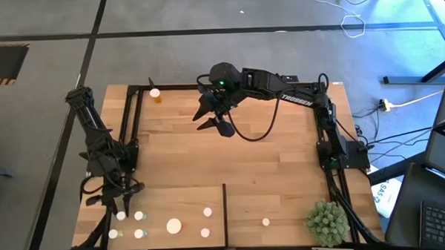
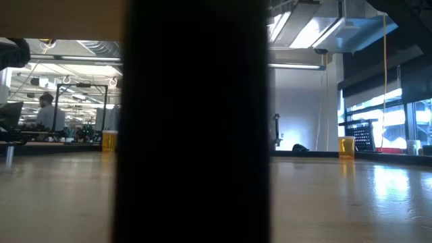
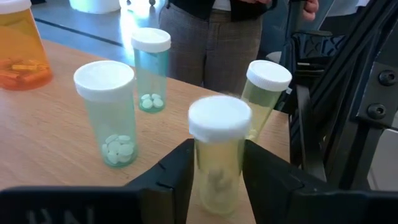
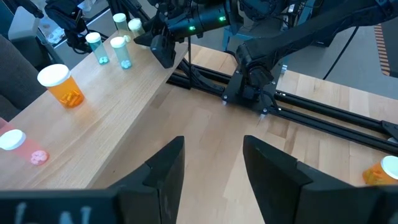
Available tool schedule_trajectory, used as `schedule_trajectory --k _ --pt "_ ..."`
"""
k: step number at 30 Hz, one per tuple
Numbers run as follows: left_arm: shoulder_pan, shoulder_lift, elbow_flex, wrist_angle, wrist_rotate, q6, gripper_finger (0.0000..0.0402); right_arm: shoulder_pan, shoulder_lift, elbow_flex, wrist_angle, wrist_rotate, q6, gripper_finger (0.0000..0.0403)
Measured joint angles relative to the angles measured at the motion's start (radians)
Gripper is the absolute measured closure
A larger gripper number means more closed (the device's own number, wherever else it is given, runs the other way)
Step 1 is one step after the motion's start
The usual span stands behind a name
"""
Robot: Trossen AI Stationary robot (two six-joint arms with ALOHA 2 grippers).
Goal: Pick and place medicine bottles onto shelf by color
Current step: Put the top right yellow pill bottle on the shelf aligned with the other yellow pill bottle
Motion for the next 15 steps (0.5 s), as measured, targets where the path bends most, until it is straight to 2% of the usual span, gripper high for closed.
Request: schedule_trajectory --k 15 --pt "0.000 -0.052 -0.003 0.021 0.004 -0.052 0.0260 0.000 0.000 0.000 0.000 0.000 0.000 0.0237"
